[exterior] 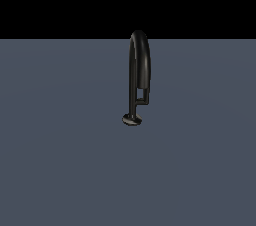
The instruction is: Turn on the faucet by rotating a designated handle.
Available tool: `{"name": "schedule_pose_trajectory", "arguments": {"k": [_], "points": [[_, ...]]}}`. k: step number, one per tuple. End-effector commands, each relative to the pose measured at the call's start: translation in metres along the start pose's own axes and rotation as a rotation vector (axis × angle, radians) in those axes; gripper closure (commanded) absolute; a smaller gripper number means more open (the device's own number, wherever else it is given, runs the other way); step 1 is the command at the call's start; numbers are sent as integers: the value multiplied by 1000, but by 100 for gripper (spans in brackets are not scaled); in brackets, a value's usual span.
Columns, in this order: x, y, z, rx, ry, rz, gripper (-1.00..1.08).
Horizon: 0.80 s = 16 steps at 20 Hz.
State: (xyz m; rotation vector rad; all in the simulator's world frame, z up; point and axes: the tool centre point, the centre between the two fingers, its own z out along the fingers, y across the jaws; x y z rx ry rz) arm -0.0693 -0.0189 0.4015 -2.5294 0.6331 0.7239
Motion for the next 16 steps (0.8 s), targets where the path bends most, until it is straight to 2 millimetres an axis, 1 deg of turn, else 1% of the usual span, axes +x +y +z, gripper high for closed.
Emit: {"name": "schedule_pose_trajectory", "arguments": {"k": [1,9,16], "points": [[17,-1,1,38,-41,37,108],[70,1,12,163,-178,160,108],[119,8,28,283,-309,277,108]]}}
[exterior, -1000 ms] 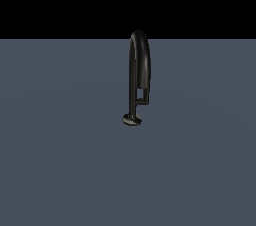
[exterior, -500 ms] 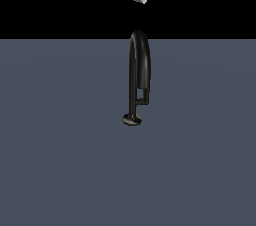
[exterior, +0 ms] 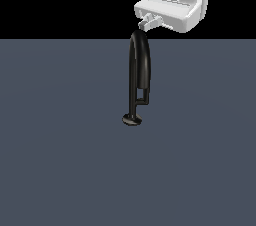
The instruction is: Turn on the faucet by rotating a designated handle.
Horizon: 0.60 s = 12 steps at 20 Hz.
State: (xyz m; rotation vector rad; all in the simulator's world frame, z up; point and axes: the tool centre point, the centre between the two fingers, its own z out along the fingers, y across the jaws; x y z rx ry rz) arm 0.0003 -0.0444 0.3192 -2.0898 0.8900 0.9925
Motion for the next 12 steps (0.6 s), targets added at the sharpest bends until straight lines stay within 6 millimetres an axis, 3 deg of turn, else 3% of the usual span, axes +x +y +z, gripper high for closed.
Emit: {"name": "schedule_pose_trajectory", "arguments": {"k": [1,12], "points": [[19,-1,2,46,-50,44,108],[109,6,25,264,-287,260,108]]}}
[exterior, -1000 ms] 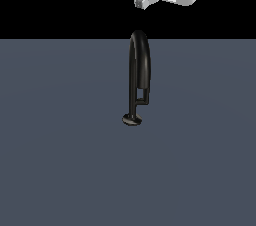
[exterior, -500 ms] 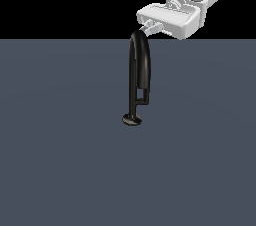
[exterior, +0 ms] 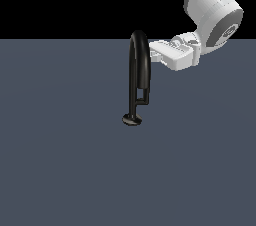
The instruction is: Turn on the faucet by rotating a designated handle.
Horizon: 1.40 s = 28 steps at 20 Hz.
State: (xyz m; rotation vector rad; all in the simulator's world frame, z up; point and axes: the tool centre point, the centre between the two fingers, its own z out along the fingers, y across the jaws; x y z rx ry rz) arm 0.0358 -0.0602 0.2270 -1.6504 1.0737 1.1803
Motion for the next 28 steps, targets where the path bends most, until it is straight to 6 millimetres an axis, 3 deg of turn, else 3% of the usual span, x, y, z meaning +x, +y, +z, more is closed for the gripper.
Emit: {"name": "schedule_pose_trajectory", "arguments": {"k": [1,7,13,23,28], "points": [[20,-1,2,48,-53,47,108],[58,0,10,140,-150,138,108],[80,2,17,192,-206,190,108],[83,3,19,200,-214,198,108],[77,13,20,200,-214,198,108]]}}
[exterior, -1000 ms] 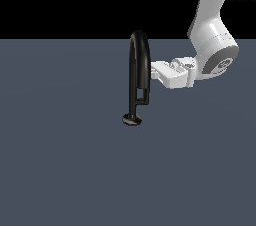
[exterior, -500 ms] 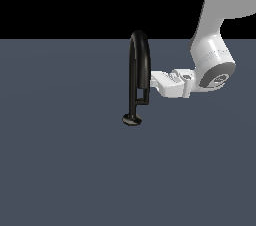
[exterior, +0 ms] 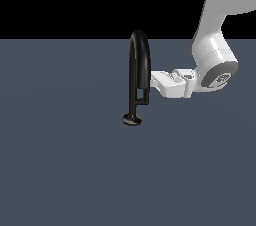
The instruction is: Turn on the faucet by rotating a designated handle.
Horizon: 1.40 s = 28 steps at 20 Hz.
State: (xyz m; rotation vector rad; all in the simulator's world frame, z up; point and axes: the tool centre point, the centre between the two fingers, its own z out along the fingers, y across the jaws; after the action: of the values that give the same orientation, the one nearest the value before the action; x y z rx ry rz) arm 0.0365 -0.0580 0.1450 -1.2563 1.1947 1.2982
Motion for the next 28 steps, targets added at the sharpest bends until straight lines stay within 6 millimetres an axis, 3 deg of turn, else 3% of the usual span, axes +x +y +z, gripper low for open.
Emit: {"name": "schedule_pose_trajectory", "arguments": {"k": [1,14,16,28], "points": [[-2,6,0,0,0,0,108],[-13,40,0,0,0,0,108],[-13,35,0,4,4,-6,108],[5,78,0,1,1,-2,108]]}}
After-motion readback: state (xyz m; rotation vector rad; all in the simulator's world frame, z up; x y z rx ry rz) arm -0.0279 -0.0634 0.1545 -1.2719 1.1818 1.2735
